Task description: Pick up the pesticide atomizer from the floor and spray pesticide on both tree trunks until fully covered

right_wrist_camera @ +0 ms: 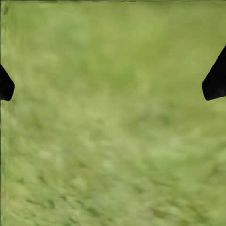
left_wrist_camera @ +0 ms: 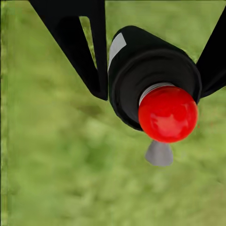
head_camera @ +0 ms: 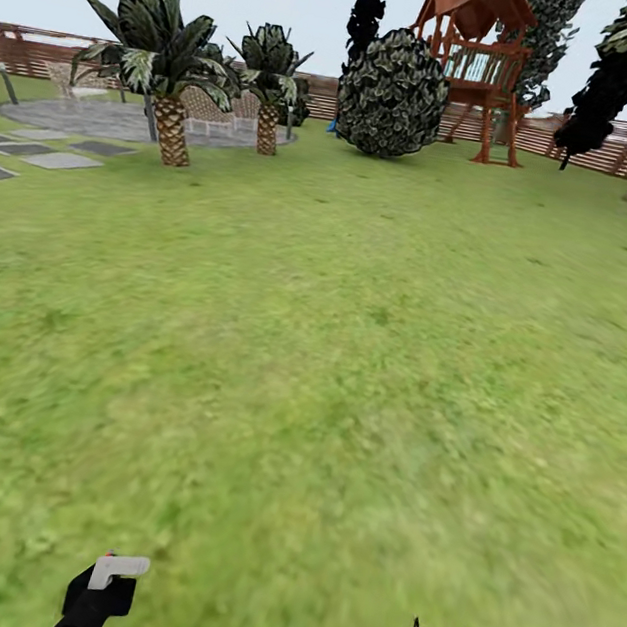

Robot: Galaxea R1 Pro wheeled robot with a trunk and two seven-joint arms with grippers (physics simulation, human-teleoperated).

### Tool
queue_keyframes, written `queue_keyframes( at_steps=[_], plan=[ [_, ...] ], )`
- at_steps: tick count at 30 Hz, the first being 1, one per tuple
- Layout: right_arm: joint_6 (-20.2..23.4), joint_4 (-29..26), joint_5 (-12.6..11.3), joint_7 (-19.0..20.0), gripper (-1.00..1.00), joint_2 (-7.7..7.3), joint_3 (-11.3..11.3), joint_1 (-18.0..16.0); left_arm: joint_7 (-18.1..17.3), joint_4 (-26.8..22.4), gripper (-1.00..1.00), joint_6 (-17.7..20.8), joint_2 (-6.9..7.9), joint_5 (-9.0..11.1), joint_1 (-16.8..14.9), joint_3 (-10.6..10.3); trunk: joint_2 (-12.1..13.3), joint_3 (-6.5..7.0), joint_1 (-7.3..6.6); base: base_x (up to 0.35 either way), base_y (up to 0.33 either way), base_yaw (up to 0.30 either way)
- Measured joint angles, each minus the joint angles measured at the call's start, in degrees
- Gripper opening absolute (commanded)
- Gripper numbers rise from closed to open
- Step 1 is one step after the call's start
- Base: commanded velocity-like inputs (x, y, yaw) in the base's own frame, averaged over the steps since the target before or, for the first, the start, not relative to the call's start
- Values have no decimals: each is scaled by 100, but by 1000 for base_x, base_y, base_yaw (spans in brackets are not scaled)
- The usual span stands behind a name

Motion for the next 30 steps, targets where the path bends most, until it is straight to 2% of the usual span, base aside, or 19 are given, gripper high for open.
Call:
queue_keyframes(
  at_steps=[30],
  plan=[
    [-1,5,-1,0,100,0,0,-1,0,0,-100,3,0,0,-3,0,0,3,0,0,-271,-300]
  ],
)
